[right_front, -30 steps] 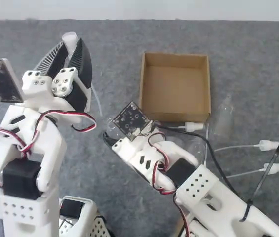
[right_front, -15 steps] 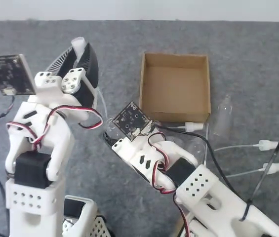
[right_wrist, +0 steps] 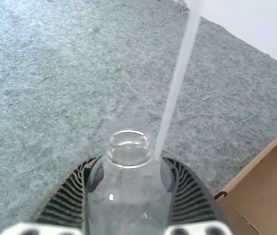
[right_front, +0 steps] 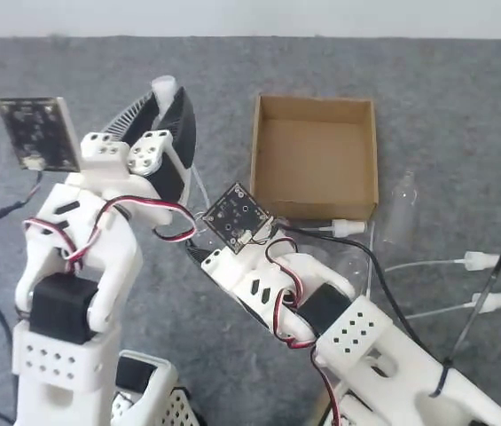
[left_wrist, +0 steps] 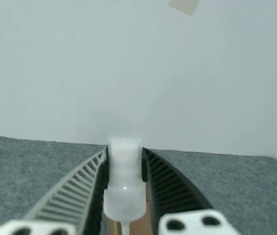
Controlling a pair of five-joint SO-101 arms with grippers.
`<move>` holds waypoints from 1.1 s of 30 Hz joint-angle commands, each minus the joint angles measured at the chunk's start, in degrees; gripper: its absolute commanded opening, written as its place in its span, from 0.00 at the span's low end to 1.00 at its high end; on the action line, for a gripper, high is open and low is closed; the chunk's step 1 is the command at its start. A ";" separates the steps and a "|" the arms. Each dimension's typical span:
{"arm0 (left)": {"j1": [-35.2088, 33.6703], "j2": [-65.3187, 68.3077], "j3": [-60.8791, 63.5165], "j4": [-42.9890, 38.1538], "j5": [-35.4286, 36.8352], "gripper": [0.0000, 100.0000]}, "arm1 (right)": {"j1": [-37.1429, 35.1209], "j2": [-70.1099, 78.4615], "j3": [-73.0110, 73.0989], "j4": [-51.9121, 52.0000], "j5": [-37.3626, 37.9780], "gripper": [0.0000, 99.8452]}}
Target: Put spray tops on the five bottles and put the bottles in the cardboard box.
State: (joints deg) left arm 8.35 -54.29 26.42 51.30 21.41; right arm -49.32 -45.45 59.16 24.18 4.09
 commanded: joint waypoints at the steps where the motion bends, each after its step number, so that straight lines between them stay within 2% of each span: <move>1: -3.08 -0.97 -6.29 0.09 -1.58 0.01 | -0.04 -2.24 0.00 -1.27 -0.79 0.01; 6: -5.71 -1.32 -8.75 0.97 -2.11 0.01 | -0.04 -2.24 0.09 -1.45 -0.79 0.01; 12: -2.81 -0.88 -8.04 3.25 -2.02 0.01 | -0.04 -2.24 0.09 -1.54 -0.79 0.01; 17: -0.44 -1.14 -4.09 2.81 -2.02 0.01 | -0.04 -2.24 0.09 -1.36 -0.79 0.01; 23: -0.53 -1.41 1.89 -0.53 -2.02 0.01 | -0.04 -2.24 0.09 -1.27 -0.79 0.01; 29: -0.35 -1.41 5.05 0.35 -2.20 0.01 | 0.04 -2.33 1.49 -1.01 -0.35 0.01; 33: -0.09 -1.41 6.20 3.25 -3.25 0.01 | 3.74 -2.33 2.11 -6.99 -0.79 0.01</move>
State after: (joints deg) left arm 7.65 -54.29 32.66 52.62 19.82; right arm -48.88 -45.45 61.89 23.74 4.09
